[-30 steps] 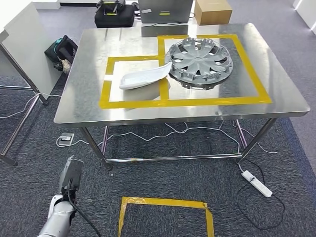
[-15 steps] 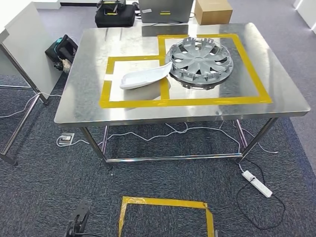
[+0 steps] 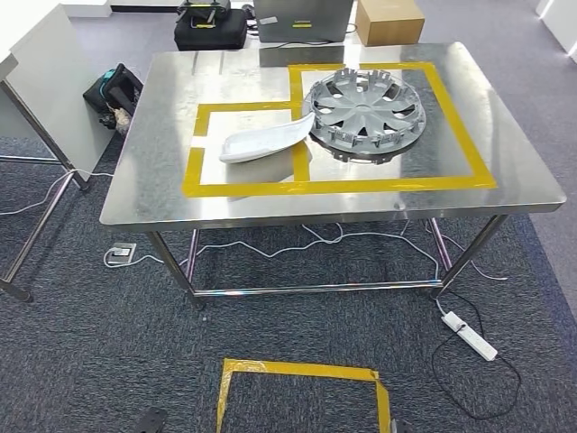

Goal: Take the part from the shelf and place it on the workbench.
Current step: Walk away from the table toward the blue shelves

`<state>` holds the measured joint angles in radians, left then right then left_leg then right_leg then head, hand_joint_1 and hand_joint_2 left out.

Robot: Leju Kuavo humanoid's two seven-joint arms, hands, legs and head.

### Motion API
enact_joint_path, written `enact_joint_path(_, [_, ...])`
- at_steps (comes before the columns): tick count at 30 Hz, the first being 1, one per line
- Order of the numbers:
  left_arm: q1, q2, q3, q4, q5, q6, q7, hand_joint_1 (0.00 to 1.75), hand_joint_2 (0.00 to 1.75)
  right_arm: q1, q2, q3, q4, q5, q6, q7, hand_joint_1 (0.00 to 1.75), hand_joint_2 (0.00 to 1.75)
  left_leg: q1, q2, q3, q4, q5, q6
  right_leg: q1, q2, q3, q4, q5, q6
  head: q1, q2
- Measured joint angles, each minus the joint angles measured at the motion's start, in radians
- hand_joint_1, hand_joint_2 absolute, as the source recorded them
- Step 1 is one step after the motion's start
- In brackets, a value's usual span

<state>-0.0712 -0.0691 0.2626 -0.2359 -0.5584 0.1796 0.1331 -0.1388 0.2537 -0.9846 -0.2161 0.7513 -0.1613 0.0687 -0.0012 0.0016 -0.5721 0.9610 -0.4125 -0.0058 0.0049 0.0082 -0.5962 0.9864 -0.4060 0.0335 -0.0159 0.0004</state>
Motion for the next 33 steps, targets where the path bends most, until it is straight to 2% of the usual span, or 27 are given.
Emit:
enact_joint_path(12, [0.005, -0.003, 0.028, 0.003, 0.003, 0.024, -0.024, 0.0, 0.0, 0.006, -0.002, 0.026, 0.0, 0.031, 0.004, -0.002, 0.0, 0.0, 0.0, 0.0, -0.001, 0.0, 0.001, -0.001, 0.0, 0.0, -0.001, 0.0, 0.001, 0.0, 0.0, 0.0])
enact_joint_path(19, [0.017, -0.006, 0.07, 0.011, 0.032, -0.008, 0.008, 0.0, 0.0, 0.021, -0.015, 0.046, 0.0, 0.051, 0.018, -0.02, 0.0, 0.0, 0.0, 0.0, -0.003, 0.001, 0.001, 0.0, -0.001, 0.0, -0.002, -0.001, 0.002, 0.0, 0.0, 0.0])
enact_joint_path(22, [0.018, -0.007, 0.079, 0.012, 0.03, -0.014, 0.012, 0.0, 0.0, 0.022, -0.017, 0.052, 0.0, 0.056, 0.021, -0.021, 0.0, 0.0, -0.005, -0.001, -0.007, 0.004, -0.001, 0.016, -0.005, 0.0, -0.001, -0.006, 0.007, 0.011, -0.001, 0.0])
enact_joint_path(24, [0.017, -0.011, 0.083, 0.012, 0.028, -0.014, 0.011, 0.0, 0.0, 0.021, -0.018, 0.055, 0.0, 0.057, 0.022, -0.021, 0.0, 0.0, 0.001, 0.002, -0.001, -0.012, 0.01, 0.025, -0.003, 0.0, -0.005, -0.001, 0.0, 0.019, 0.0, 0.0])
enact_joint_path(25, [0.017, -0.013, 0.085, 0.012, 0.026, -0.013, 0.01, 0.0, 0.0, 0.021, -0.018, 0.056, 0.0, 0.057, 0.021, -0.021, 0.0, 0.0, 0.006, 0.004, 0.002, -0.022, 0.017, 0.027, -0.002, 0.0, -0.014, 0.019, -0.018, 0.022, 0.002, 0.0])
enact_joint_path(26, [0.017, -0.015, 0.085, 0.012, 0.023, -0.012, 0.009, 0.0, 0.0, 0.022, -0.019, 0.057, 0.0, 0.056, 0.02, -0.02, 0.0, 0.0, 0.01, 0.007, 0.005, -0.029, 0.024, 0.028, -0.002, 0.0, -0.031, 0.061, -0.048, 0.026, 0.005, 0.0])
enact_joint_path(28, [0.017, -0.015, 0.086, 0.012, 0.014, -0.013, 0.005, 0.0, 0.0, 0.022, -0.019, 0.058, 0.0, 0.053, 0.018, -0.019, 0.0, 0.0, 0.012, 0.014, 0.002, -0.031, 0.027, 0.028, -0.008, 0.0, -0.084, 0.196, -0.127, 0.035, 0.011, 0.0])
enact_joint_path(29, [0.018, -0.015, 0.086, 0.012, 0.009, -0.015, 0.004, 0.0, 0.0, 0.022, -0.019, 0.058, 0.0, 0.052, 0.017, -0.019, 0.0, 0.0, 0.013, 0.019, -0.001, -0.03, 0.028, 0.026, -0.013, 0.0, -0.104, 0.254, -0.154, 0.04, 0.011, 0.0])
enact_joint_path(30, [0.018, -0.015, 0.086, 0.013, 0.005, -0.017, 0.003, 0.0, 0.0, 0.023, -0.019, 0.058, 0.0, 0.05, 0.016, -0.018, 0.0, 0.0, 0.015, 0.024, -0.003, -0.029, 0.029, 0.023, -0.017, -0.001, -0.109, 0.28, -0.163, 0.045, 0.011, 0.0])
enact_joint_path(31, [0.018, -0.015, 0.086, 0.013, 0.001, -0.019, 0.002, 0.0, 0.0, 0.023, -0.02, 0.057, 0.0, 0.048, 0.016, -0.018, 0.0, 0.0, 0.018, 0.03, -0.005, -0.027, 0.03, 0.018, -0.021, -0.003, -0.093, 0.263, -0.153, 0.05, 0.011, 0.0])
enact_joint_path(33, [0.018, -0.018, 0.086, 0.013, -0.005, -0.022, 0.001, 0.0, 0.0, 0.02, -0.02, 0.057, 0.0, 0.046, 0.016, -0.017, 0.0, 0.0, 0.027, 0.041, -0.01, -0.016, 0.028, 0.002, -0.03, -0.025, -0.007, 0.127, -0.103, 0.065, 0.012, 0.0])
